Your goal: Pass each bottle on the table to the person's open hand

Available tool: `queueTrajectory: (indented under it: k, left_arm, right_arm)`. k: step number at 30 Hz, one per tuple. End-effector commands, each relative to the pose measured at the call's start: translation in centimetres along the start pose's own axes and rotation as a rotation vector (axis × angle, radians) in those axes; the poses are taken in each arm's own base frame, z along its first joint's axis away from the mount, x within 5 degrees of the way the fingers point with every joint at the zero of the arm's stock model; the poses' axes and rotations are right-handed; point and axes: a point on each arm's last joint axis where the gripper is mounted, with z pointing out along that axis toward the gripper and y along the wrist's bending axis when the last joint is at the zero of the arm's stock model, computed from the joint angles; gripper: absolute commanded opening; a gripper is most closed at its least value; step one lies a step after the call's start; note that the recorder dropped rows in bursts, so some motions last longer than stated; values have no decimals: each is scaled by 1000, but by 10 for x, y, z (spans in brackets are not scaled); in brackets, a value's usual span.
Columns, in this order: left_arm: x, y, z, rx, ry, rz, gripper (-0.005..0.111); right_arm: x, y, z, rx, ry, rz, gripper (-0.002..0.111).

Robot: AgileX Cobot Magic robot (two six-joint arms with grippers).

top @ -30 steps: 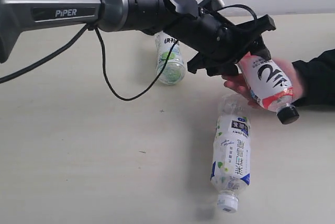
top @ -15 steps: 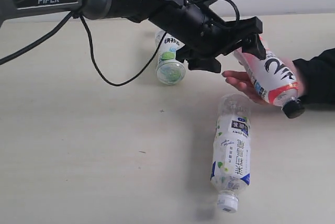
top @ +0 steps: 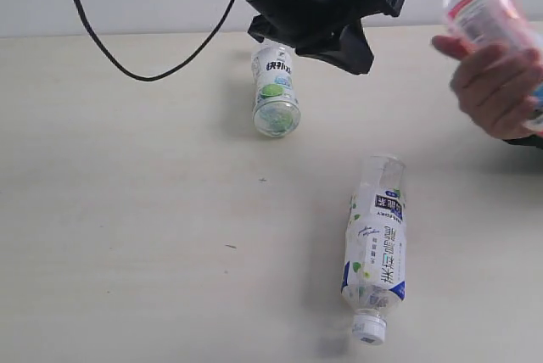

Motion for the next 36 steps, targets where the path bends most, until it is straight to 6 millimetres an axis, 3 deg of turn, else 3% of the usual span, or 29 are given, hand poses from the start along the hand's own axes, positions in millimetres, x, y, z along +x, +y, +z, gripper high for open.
queueTrajectory:
  k: [1,5,8,13,17,36]
  left_arm:
    - [2,5,-14,-108,-22,-19,0]
    - [13,15,-35,-282,-137,16,0]
    - [34,20,-55,-375,-174,33,0]
    - [59,12,-92,-386,-300,54,0]
    - [74,6,-109,-383,-328,61,0]
    - [88,10,-108,-395,-282,72,0]
  right_arm:
    - [1,0,0,5,-7,3,0]
    - [1,0,0,5,-7,3,0]
    - [1,0,0,5,-7,3,0]
    - [1,0,0,5,-7,3,0]
    - [1,0,0,5,-7,3,0]
    - [1,0,0,5,-7,3,0]
